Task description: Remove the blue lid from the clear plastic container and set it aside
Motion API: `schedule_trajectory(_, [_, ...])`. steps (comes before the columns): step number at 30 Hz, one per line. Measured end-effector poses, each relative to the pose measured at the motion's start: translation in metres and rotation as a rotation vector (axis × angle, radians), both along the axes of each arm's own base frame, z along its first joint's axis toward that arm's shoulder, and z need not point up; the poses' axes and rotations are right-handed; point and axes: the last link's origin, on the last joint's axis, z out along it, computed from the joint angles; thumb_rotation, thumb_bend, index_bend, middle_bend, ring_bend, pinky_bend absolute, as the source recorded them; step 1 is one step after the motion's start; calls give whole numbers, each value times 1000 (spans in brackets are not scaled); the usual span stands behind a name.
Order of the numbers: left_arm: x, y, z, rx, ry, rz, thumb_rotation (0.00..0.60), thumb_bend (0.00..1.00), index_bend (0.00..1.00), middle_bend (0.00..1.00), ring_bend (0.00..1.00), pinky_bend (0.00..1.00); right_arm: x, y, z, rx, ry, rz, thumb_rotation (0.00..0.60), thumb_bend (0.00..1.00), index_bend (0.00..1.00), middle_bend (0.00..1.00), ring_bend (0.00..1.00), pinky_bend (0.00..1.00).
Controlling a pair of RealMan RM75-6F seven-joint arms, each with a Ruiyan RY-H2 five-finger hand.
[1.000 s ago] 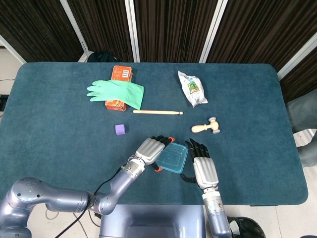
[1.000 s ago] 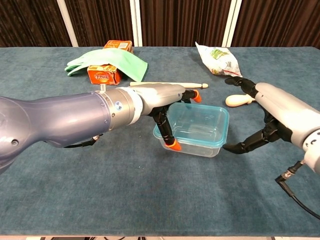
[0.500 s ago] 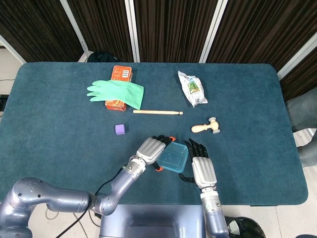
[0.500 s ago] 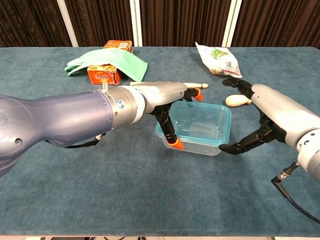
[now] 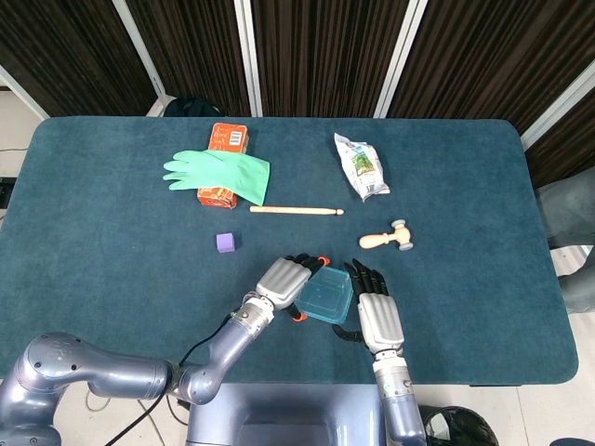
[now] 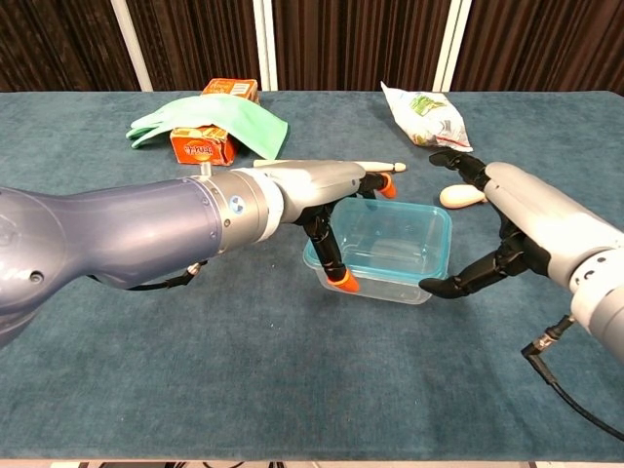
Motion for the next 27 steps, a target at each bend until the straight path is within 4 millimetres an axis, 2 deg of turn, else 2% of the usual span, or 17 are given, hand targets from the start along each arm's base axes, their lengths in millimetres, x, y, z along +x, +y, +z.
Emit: schedule_trajectory(27, [0,3,4,3,-8,10,600,100,123,197,117,298,-6,1,-2,-4,2,-17,600,231,0,0,0,0])
